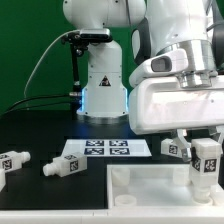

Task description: Assemble square table

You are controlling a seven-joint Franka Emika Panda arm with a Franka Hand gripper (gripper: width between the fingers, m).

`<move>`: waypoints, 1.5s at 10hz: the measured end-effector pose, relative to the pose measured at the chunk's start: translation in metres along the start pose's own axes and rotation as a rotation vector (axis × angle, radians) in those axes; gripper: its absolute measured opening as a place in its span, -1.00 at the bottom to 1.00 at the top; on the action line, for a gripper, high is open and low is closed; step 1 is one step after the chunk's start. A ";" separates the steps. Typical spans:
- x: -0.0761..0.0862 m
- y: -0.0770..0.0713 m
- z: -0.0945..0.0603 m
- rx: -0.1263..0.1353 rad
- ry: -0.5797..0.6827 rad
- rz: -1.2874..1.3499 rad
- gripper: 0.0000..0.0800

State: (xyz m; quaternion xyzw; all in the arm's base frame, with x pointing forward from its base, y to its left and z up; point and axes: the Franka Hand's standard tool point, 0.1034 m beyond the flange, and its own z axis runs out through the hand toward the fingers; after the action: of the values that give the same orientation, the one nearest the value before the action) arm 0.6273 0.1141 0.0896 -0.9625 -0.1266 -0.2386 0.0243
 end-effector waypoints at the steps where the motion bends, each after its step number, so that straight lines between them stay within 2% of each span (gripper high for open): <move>1: 0.000 0.000 0.000 -0.001 0.002 -0.001 -0.28; 10: 0.005 0.003 0.003 -0.008 0.041 -0.004 -0.28; 15: -0.008 0.006 0.007 -0.010 0.022 -0.005 -0.28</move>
Offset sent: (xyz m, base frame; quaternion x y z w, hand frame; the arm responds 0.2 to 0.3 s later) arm 0.0050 0.0022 -0.0106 -0.0051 0.0062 0.0086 0.9999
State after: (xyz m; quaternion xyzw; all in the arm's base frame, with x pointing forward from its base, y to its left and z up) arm 0.6256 0.1072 0.0798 -0.9597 -0.1276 -0.2496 0.0204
